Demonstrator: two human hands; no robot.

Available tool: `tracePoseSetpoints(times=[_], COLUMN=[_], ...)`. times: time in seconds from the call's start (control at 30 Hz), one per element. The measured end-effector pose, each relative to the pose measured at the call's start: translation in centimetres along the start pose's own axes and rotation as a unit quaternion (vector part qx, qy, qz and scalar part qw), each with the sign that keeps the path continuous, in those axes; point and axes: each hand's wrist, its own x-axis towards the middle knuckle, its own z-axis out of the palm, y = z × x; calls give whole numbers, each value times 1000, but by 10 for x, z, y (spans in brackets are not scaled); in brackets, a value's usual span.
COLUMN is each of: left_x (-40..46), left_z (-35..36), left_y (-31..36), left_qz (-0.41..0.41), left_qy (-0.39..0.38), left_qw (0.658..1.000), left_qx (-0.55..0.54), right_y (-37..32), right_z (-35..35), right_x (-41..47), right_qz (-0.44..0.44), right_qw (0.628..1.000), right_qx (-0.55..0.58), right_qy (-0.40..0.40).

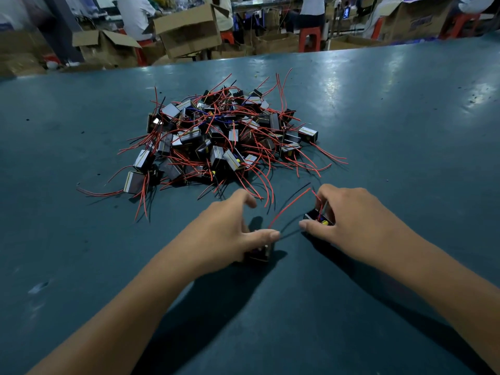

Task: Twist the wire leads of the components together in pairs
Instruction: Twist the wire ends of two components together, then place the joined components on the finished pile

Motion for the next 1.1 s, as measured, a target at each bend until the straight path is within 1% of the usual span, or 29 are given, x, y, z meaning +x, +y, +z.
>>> tracePoseSetpoints(times=[0.07,0.1,0.2,0.33,0.5,0.63,0.67,0.73,0.87,0.97,1.03,1.1], left_x=[1,1,2,3,1,0,-1,-2,0,3,5,7], left_z=[7,8,13,17,10,5,6,11,22,27,27,26], left_y=[5,7,10,11,9,9,10,12,14,14,13,11], left_qz=[8,10,2,-6,13,81,100,137,204,220,225,221], left_qy=[-20,-24,-15,-10,-11,-68,-83,-97,-87,-65,-43,-21], left_qw=[997,995,991,989,983,968,965,967,971,972,972,973], left_qx=[-81,-100,-131,-145,-182,-226,-227,-193,-90,-55,-52,-66], right_y=[-5,-5,-6,-3,14,43,54,79,137,183,206,218], right_z=[-1,-2,-5,-4,-13,-35,-42,-57,-84,-104,-109,-105], right_x=[-2,-3,-5,-5,3,15,18,25,50,76,88,94], right_qz=[0,4,16,40,76,115,132,167,234,300,333,348], right_qw=[1000,999,998,998,997,989,984,974,961,941,929,922], right_qx=[27,40,58,36,9,45,63,80,23,-22,-23,-11], right_qy=[-10,-19,-30,-26,13,85,105,132,147,152,158,169])
